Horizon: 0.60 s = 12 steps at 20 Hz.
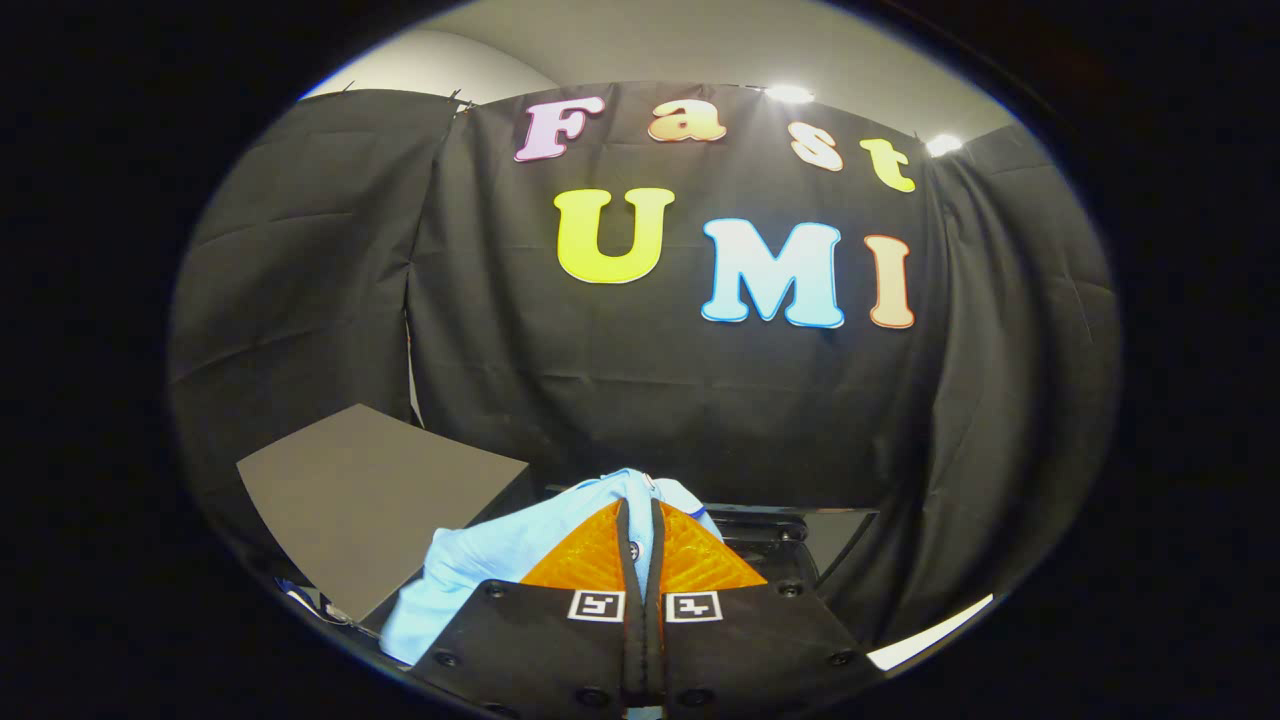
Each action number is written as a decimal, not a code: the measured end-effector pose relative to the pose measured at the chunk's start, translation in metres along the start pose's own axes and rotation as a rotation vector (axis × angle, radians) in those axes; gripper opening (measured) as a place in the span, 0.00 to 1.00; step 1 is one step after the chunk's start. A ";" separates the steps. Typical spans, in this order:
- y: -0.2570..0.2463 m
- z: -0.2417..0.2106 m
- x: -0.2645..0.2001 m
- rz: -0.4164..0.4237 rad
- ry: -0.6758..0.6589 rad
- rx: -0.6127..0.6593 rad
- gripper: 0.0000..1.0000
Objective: Put the clothes into the washing machine and then close the washing machine lid.
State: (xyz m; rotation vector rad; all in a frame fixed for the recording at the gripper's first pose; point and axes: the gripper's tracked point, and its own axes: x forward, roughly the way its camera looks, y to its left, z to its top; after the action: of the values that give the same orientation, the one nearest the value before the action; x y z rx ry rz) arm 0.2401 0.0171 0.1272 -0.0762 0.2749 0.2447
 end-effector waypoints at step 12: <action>-0.038 -0.070 0.013 -0.060 0.119 0.064 0.01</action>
State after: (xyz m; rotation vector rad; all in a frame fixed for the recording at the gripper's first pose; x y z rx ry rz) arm 0.2440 -0.0245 0.0584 -0.0353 0.3982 0.1720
